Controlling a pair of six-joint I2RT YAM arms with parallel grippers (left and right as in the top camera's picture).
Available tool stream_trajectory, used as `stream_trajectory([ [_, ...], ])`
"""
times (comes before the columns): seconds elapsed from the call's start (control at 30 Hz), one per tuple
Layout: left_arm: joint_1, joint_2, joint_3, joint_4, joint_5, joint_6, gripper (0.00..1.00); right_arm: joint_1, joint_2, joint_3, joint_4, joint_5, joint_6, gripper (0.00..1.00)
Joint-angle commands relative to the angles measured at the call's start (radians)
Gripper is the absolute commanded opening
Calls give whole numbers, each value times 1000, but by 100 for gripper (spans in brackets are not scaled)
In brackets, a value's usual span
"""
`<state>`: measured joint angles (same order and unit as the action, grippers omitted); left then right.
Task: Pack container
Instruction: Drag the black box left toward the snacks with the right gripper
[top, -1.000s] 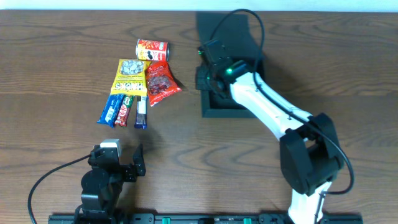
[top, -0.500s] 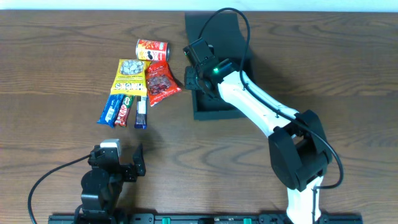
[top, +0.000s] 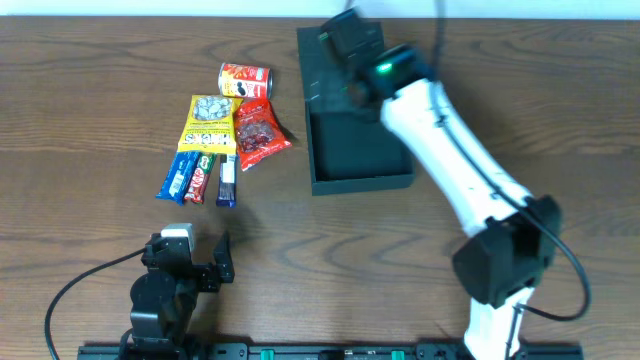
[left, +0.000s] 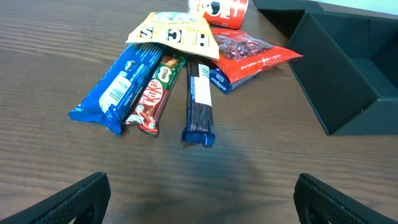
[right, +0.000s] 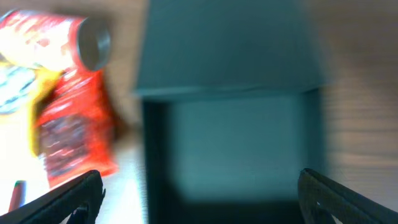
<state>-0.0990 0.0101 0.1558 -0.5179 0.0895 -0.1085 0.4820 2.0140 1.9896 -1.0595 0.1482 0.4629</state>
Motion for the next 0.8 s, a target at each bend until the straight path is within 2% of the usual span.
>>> stream_trajectory([
  [0.0, 0, -6, -14, 0, -14, -11, 95, -117, -33, 14, -49, 50, -168, 99],
  [0.17, 0, -6, -14, 0, -14, -11, 96, -243, -32, -49, -100, -12, -226, 99],
  [0.3, 0, -6, -14, 0, -14, -11, 95, -299, -32, -157, -30, -112, -289, 89],
  [0.53, 0, -6, -14, 0, -14, -11, 95, -272, -32, -321, 97, -187, -414, 87],
  [0.63, 0, -6, -14, 0, -14, -11, 95, -272, -32, -370, 145, -187, -419, 80],
  [0.77, 0, -6, -14, 0, -14, -11, 95, -275, -32, -426, 196, -186, -419, 80],
])
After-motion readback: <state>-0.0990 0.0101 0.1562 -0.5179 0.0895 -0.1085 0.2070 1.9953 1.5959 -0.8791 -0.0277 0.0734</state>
